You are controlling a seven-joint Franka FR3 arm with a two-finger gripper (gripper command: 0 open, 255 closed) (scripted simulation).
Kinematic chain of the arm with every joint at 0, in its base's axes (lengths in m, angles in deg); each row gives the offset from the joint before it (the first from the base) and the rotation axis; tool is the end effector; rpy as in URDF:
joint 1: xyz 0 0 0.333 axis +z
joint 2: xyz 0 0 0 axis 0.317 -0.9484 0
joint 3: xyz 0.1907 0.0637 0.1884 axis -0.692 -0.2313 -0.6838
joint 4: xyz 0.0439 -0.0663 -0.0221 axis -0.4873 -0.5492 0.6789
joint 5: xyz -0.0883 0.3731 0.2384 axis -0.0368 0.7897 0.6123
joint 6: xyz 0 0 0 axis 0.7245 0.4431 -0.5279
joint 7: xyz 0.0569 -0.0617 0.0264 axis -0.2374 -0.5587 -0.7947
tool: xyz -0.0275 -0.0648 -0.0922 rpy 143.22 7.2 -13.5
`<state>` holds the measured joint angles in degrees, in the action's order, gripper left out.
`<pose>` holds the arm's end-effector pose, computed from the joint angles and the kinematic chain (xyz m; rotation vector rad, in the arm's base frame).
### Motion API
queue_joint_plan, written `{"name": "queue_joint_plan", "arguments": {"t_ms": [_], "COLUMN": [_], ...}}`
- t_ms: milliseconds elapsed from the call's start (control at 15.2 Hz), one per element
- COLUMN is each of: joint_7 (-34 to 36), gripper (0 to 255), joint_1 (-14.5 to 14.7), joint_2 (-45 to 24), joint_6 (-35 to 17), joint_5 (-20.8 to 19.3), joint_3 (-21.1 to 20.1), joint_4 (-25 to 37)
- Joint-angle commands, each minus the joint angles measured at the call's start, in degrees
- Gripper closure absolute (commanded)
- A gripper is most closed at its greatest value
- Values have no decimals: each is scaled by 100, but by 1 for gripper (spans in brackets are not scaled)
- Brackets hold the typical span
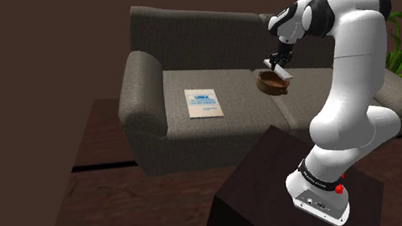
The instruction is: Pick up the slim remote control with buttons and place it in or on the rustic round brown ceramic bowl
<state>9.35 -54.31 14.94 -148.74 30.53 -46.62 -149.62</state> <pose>0.4027 -0.5860 0.2306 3.0108 -0.8074 0.0192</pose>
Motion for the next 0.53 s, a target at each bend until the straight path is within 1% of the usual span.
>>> {"name": "queue_joint_plan", "arguments": {"t_ms": [0,462], "joint_7": [-14,-94], "gripper": [255,255], "joint_1": [-6,-68], "joint_2": [-70,-392], "joint_6": [-118,-514], "joint_5": [33,171], "joint_3": [-23,-121], "joint_4": [-47,-133]}}
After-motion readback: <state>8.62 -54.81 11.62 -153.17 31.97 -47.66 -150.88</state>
